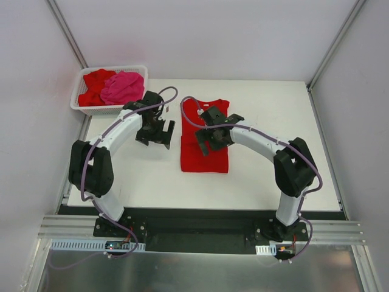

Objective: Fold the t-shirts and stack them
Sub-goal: Fold the folded rectangular tshirt in 1/3 of the way

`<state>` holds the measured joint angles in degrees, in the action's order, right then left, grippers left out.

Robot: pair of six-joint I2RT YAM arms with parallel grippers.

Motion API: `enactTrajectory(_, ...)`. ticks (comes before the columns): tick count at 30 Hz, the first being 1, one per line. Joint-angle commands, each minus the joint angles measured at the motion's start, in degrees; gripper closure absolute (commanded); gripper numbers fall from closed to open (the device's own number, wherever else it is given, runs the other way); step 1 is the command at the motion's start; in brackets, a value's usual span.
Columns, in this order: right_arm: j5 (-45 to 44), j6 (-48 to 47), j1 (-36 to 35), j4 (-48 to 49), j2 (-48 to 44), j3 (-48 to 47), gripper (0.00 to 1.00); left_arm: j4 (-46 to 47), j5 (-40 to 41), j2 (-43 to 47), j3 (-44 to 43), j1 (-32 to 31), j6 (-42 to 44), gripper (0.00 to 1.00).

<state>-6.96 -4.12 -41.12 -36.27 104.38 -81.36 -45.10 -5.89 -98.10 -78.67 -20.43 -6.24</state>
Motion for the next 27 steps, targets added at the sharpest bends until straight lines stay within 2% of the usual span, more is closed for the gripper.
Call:
enactTrajectory(1,1.6,-0.3,-0.2,0.5,2.5,-3.4,0.02,-0.7,2.1,5.8,1.2,3.0,1.5,0.01)
enactTrajectory(11,4.1,0.6,0.4,-0.6,9.3,-8.7,0.03,-2.3,3.0,9.0,1.2,4.0,1.9,0.01)
enactTrajectory(17,3.1,0.9,1.0,-1.2,10.2,-10.0,0.03,-2.3,2.9,9.2,1.2,4.0,2.1,0.01)
enactTrajectory(27,-4.4,1.2,1.2,-1.7,8.7,-10.4,0.04,-2.4,1.2,7.9,0.2,3.9,2.1,0.01)
